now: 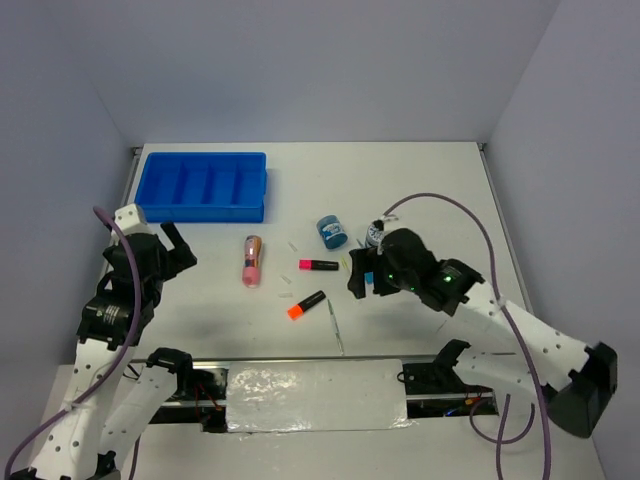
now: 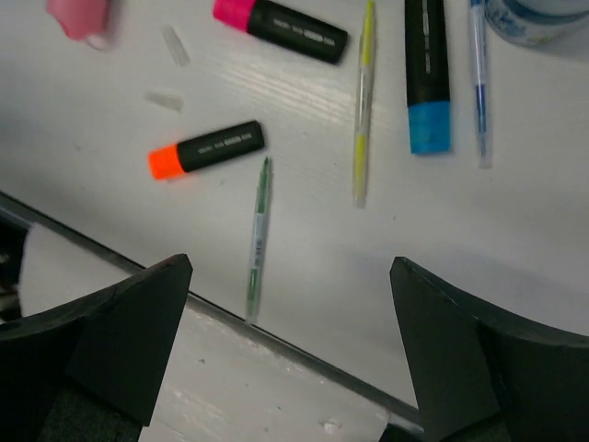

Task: Sort the stationery into containers
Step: Pick up the pen from the center of the board.

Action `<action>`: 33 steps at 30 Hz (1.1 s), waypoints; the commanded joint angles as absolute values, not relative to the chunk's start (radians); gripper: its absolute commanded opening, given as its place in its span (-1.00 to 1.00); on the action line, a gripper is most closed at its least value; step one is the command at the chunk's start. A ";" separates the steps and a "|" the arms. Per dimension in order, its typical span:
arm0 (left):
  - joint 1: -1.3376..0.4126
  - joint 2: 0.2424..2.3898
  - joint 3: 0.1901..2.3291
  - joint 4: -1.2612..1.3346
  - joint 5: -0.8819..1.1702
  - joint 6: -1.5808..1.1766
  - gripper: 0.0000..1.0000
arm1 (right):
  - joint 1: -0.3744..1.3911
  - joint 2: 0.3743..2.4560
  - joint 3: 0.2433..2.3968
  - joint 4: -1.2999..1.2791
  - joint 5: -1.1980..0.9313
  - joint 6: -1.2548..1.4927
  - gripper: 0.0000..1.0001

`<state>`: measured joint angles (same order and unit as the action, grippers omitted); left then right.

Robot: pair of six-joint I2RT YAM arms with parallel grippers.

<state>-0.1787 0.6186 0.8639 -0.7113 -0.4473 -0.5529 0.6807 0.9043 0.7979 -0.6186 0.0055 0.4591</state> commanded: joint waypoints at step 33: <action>-0.172 0.669 0.884 -0.670 -0.394 -0.520 0.99 | 1.157 1.581 0.877 -0.505 0.356 0.739 -0.26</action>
